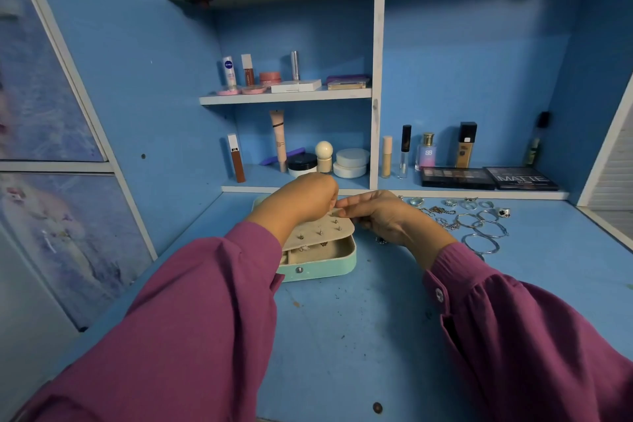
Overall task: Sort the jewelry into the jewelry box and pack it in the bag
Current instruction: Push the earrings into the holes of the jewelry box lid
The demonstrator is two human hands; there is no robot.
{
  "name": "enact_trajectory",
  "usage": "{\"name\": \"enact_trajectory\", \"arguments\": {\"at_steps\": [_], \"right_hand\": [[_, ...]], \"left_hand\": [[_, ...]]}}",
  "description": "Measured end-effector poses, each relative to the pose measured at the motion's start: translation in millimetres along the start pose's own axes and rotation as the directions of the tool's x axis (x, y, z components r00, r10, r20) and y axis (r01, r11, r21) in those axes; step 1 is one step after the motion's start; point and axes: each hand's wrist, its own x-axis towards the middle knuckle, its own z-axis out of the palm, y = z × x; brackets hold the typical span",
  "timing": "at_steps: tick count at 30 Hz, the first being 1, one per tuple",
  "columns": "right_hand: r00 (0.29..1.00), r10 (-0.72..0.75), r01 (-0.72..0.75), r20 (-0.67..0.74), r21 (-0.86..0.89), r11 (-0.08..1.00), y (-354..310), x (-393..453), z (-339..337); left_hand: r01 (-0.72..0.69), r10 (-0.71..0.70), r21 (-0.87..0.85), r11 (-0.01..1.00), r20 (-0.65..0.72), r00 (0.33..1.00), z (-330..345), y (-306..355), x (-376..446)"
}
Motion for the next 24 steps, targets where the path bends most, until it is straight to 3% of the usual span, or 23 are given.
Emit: {"name": "enact_trajectory", "arguments": {"at_steps": [3, 8, 14, 19, 24], "right_hand": [[1.0, -0.003, 0.003, 0.008, -0.009, 1.0, -2, -2, 0], [1.0, 0.004, -0.004, -0.009, -0.014, 1.0, -5, -5, 1], [1.0, -0.014, 0.014, -0.015, -0.032, 0.999, -2, -2, -1], [0.998, -0.063, 0.062, -0.011, -0.055, 0.997, -2, -6, 3], [0.992, -0.077, 0.066, -0.1, -0.113, 0.991, -5, -9, 11]], "left_hand": [[0.014, -0.015, -0.062, 0.998, -0.005, 1.0, -1, -2, -1], [0.066, -0.079, -0.37, 0.927, -0.021, 0.997, -7, -27, -8], [0.149, -0.337, -0.725, 0.673, -0.121, 0.934, 5, -87, -43], [0.172, -0.463, -0.849, 0.5, -0.095, 0.881, 28, -110, -75], [0.139, -0.475, -0.919, 0.369, -0.057, 0.878, 42, -114, -80]]}}
